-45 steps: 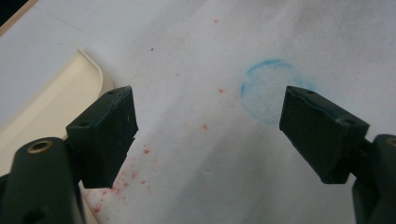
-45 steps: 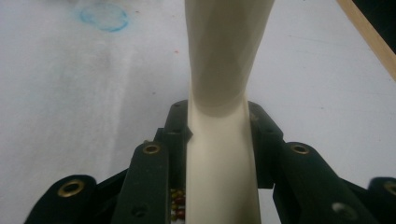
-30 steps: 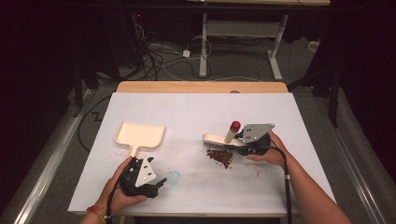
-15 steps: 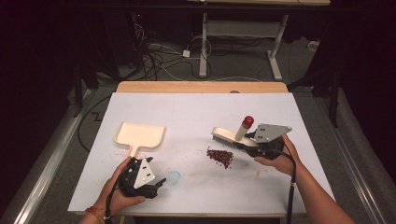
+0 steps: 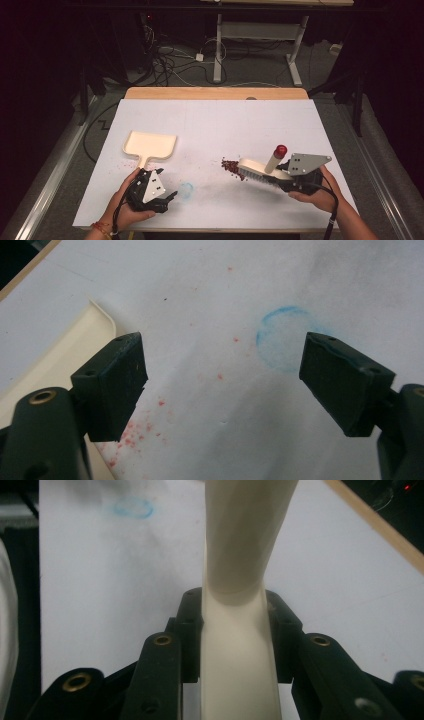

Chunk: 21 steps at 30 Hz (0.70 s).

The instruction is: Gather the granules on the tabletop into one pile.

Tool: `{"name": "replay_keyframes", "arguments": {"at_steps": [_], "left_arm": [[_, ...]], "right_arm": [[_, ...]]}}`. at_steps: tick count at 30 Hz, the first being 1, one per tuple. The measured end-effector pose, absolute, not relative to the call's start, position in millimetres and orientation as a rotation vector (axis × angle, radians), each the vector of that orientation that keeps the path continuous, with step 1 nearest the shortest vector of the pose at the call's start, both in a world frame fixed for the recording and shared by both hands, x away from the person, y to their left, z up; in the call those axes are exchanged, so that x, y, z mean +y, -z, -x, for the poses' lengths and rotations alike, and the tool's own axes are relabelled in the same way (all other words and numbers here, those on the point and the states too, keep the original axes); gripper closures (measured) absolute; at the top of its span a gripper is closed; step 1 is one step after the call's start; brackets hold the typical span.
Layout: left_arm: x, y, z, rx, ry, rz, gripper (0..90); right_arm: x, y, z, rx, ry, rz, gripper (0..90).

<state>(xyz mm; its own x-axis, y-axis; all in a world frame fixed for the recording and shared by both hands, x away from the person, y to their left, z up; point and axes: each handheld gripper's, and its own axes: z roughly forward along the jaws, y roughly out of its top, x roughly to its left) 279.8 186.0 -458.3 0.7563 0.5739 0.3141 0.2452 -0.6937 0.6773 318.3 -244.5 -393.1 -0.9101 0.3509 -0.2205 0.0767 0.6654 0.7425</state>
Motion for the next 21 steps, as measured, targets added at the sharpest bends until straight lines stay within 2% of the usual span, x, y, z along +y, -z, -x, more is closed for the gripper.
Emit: {"name": "replay_keyframes", "arguments": {"at_steps": [8, 21], "left_arm": [[184, 459, -280, 0.601, -0.679, -2.335, 18.3], [181, 461, -280, 0.594, -0.666, -2.346, 18.3]], "right_arm": [[-255, 403, -309, 2.618, -1.133, -0.288, 67.6], [-211, 418, -342, 2.663, -1.147, -0.239, 67.6]]}}
